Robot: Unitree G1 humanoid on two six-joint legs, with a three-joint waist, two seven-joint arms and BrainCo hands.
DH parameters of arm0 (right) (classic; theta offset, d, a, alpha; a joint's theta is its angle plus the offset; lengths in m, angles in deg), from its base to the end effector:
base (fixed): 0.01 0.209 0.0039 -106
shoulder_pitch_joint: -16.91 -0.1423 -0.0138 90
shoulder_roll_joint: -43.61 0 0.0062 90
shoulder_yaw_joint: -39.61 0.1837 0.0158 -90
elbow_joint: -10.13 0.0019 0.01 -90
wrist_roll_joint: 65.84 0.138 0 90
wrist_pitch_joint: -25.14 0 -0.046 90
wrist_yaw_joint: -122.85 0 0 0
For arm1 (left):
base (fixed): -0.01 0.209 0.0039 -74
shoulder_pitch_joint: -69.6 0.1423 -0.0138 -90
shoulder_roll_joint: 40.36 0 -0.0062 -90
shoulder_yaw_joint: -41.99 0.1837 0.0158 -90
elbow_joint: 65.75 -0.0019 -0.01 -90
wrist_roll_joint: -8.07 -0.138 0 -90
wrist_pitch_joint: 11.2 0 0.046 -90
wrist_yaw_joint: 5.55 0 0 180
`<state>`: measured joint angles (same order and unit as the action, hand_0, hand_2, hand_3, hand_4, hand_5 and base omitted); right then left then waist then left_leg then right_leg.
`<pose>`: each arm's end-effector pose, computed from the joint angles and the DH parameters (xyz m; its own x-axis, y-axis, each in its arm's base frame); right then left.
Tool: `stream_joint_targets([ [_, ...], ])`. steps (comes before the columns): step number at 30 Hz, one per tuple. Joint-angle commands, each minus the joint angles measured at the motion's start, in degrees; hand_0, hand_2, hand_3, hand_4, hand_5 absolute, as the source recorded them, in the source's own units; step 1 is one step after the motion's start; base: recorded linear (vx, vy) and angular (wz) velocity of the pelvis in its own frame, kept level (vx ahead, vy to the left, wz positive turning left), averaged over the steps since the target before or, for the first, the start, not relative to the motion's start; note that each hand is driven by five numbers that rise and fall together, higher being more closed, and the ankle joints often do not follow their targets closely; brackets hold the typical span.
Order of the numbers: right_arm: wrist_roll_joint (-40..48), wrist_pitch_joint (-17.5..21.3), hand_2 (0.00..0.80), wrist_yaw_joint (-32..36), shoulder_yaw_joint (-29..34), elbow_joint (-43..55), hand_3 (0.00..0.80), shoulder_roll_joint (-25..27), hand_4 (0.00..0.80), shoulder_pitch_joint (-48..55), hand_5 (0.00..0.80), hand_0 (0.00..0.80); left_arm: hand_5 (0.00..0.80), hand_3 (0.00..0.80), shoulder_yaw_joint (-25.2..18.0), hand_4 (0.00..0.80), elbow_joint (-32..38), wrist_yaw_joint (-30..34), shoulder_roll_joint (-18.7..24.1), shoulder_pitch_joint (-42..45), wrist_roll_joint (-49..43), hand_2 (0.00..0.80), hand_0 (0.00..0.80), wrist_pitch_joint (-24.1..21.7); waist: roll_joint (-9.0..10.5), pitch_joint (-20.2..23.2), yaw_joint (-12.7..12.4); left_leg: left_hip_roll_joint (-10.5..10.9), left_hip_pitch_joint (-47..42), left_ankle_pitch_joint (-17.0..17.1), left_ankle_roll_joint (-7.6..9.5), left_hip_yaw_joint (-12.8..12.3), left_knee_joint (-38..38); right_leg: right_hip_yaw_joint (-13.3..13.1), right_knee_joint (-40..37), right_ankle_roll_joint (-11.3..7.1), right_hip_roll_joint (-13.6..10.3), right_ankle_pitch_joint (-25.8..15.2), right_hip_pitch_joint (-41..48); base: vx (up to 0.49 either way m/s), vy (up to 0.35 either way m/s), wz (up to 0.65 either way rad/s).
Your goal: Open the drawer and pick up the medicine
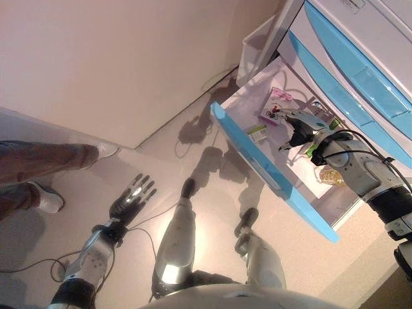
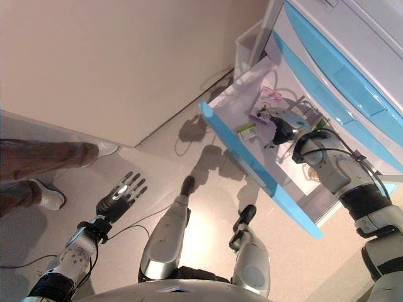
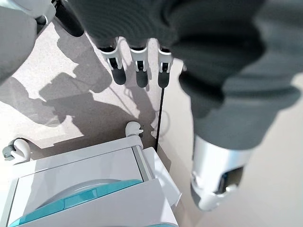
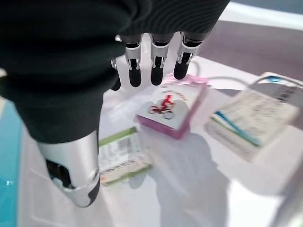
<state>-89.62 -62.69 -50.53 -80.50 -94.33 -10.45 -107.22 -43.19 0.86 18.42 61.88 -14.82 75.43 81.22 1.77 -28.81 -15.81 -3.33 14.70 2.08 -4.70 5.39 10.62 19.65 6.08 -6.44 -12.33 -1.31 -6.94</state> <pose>0.2869 -0.2349 0.1509 0.9465 0.3016 -0.1146 -0.1408 0.0663 -0.9878 0.1560 0.2634 -0.0196 0.9480 -0.2006 -0.2471 -0.0196 0.7382 -0.6743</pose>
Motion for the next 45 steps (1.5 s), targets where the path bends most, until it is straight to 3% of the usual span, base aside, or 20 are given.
stream_joint_targets([
  [1,-1.05,0.08,0.000,-0.47,-3.14,-0.34,0.000,-0.48,0.000,-4.39,0.000,0.000,0.000,0.000,1.31,0.000,2.75,1.04,2.83,1.51,-1.42,0.000,0.000,-0.36,1.37,1.55,-0.92,2.20,2.54,-4.21,2.44,-1.78,3.14,-1.45,4.17,-2.22,-1.75,1.51,0.24,-0.003,0.009,0.09],
  [22,-3.53,-3.03,0.000,-0.05,-6.96,-4.09,0.000,-4.56,0.000,-7.82,0.000,0.000,0.000,0.000,0.64,0.000,2.05,1.25,3.28,0.67,-1.33,0.000,0.000,-0.53,1.65,-0.01,-2.85,2.78,3.95,-4.03,2.72,-0.43,3.70,-0.23,5.09,-2.34,-1.62,1.19,-0.89,-0.004,-0.001,0.06],
  [32,-9.73,-6.24,0.000,-0.18,-7.83,-8.30,0.000,-5.91,0.000,-7.56,0.000,0.000,0.000,0.000,0.51,0.000,2.78,0.86,3.93,0.11,-1.40,0.000,0.000,-0.32,2.12,-0.57,-3.31,2.79,4.10,-4.03,2.80,-0.12,3.41,-0.02,4.66,-2.58,-1.36,0.87,-0.77,-0.002,-0.004,0.02],
  [45,-15.53,-7.71,0.000,-2.65,-8.03,-12.70,0.000,-6.63,0.000,-6.88,0.000,0.000,0.000,0.000,0.12,0.000,3.34,0.71,4.90,-0.23,-1.31,0.000,0.000,0.19,2.43,-0.98,-3.63,2.89,4.57,-4.01,3.08,0.20,3.49,0.24,4.71,-2.69,-1.06,0.55,-1.13,0.000,0.000,0.00],
])
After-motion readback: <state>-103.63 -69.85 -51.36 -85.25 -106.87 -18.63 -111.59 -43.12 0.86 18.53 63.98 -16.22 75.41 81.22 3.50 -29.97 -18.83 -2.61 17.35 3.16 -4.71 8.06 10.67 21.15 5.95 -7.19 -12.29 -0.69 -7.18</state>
